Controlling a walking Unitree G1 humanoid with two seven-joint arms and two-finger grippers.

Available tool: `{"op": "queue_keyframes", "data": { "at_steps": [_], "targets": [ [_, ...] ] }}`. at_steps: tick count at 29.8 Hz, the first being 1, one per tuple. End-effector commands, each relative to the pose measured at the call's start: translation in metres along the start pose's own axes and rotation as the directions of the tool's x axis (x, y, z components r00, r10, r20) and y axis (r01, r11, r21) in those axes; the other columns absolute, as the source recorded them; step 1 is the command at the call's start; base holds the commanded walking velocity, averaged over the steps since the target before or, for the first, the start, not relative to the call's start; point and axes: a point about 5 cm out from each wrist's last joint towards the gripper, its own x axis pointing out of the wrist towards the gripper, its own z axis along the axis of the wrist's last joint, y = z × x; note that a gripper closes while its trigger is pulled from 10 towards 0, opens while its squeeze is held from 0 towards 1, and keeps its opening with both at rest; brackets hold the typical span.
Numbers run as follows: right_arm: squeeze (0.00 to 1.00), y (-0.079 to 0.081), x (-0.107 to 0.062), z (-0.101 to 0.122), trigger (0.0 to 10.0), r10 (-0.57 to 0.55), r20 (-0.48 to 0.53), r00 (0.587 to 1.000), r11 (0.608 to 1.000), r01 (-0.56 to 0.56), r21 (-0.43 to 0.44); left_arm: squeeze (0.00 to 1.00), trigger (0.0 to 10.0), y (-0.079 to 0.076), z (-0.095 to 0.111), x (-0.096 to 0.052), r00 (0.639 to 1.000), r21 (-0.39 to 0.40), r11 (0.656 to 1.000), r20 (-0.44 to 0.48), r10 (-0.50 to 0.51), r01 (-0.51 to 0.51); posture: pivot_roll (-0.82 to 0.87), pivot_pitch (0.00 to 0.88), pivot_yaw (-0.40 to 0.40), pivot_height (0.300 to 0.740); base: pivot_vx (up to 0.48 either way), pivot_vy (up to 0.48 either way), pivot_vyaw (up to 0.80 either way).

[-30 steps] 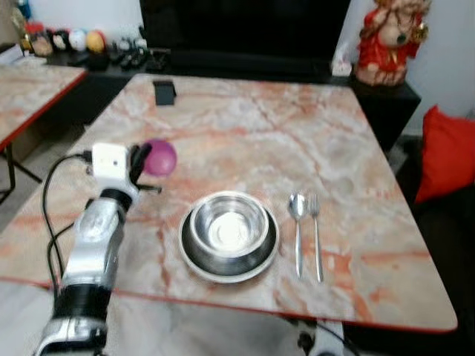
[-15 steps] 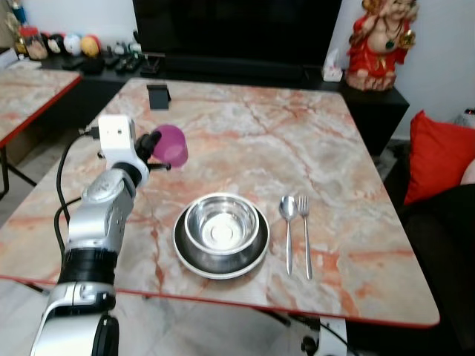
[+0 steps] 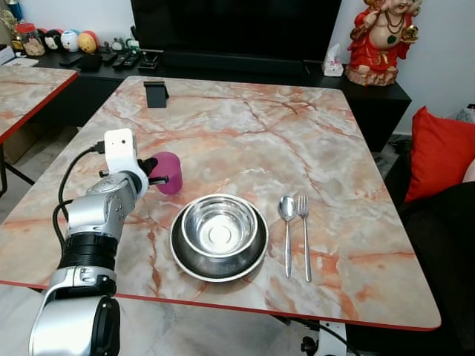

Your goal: Setting the table

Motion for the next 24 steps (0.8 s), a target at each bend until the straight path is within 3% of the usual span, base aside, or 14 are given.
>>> {"op": "queue_keyframes", "data": {
  "at_steps": [1, 7, 12, 24],
  "targets": [
    [0.00, -0.0005, 0.0002, 0.0003, 10.0, 0.001, -0.007, 1.000, 1.000, -0.001, 0.000, 0.00, 10.0, 0.0011, 0.0131, -0.0040, 1.000, 0.001, 1.000, 0.004, 0.011, -0.011, 0.08, 0.000, -0.055, 0.731, 0.000, 0.000, 0.00],
    [0.00, -0.0004, 0.0002, -0.0003, 10.0, 0.004, -0.011, 1.000, 1.000, -0.004, -0.002, 0.00, 10.0, 0.0061, 0.0116, -0.0085, 0.999, 0.021, 0.999, -0.036, 0.039, -0.038, 0.08, 0.000, -0.054, 0.731, 0.000, 0.000, 0.00],
    [0.00, -0.0005, 0.0002, -0.0004, 10.0, 0.003, -0.015, 1.000, 1.000, -0.003, -0.006, 0.00, 10.0, -0.0002, 0.0146, -0.0109, 0.999, -0.030, 1.000, -0.034, 0.005, -0.006, 0.08, 0.000, -0.055, 0.731, 0.000, 0.000, 0.00],
    [0.00, -0.0003, 0.0002, -0.0005, 10.0, 0.002, -0.014, 1.000, 1.000, -0.002, -0.003, 0.00, 10.0, -0.0036, 0.0062, -0.0084, 0.998, -0.025, 1.000, -0.060, 0.012, -0.014, 0.07, 0.000, -0.052, 0.731, 0.000, 0.000, 0.00]
  ]
}}
